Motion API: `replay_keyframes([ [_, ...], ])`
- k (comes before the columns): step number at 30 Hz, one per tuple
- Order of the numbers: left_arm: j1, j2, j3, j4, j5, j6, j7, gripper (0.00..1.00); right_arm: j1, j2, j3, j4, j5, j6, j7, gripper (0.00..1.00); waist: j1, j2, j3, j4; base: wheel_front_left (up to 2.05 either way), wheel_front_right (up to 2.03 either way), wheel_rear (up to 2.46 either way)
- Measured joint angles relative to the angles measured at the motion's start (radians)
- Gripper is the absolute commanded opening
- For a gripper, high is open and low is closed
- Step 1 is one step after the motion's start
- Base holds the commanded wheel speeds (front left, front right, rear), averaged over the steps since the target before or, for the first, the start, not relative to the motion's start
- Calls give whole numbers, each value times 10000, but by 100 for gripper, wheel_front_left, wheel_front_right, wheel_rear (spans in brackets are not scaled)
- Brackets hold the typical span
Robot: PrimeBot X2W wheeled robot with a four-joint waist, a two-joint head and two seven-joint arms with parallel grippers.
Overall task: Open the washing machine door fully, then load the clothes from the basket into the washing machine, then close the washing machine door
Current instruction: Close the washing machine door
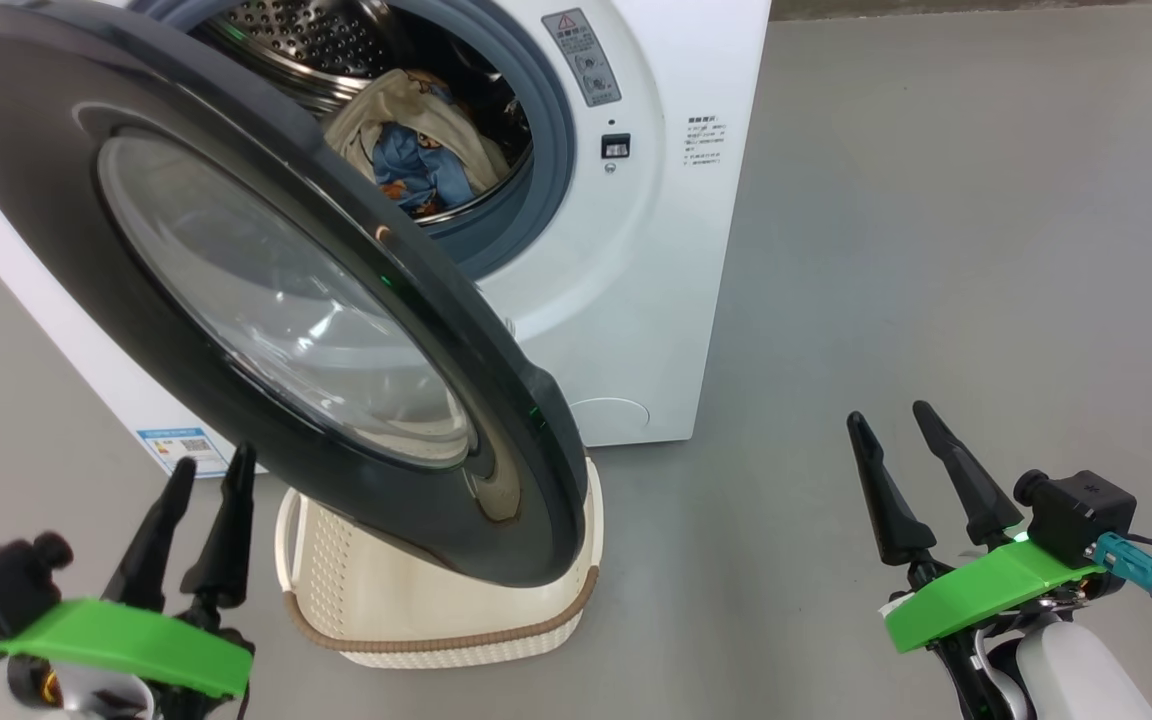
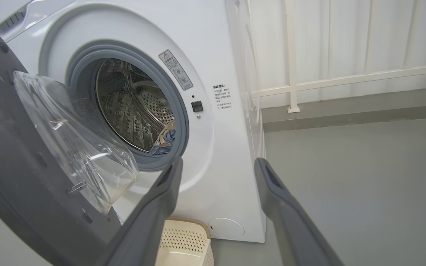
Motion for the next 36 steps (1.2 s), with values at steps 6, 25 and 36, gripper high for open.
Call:
replay_keyframes([
  [6, 99, -73, -8, 685, 1003, -23, -941, 100, 1, -46, 2, -6, 12, 0, 0, 100, 0, 0, 19, -2, 0, 0, 0],
  [25, 513, -1277, 1344, 1009, 3776, 15, -1172, 100, 0, -98, 31, -12, 12, 0, 2, 100, 0, 0, 191, 98, 0, 0, 0],
  [36, 648, -1409, 1386, 993, 4132, -27, -1197, 100, -1, -144, 136, 0, 12, 0, 2, 100, 0, 0, 169, 141, 0, 0, 0],
])
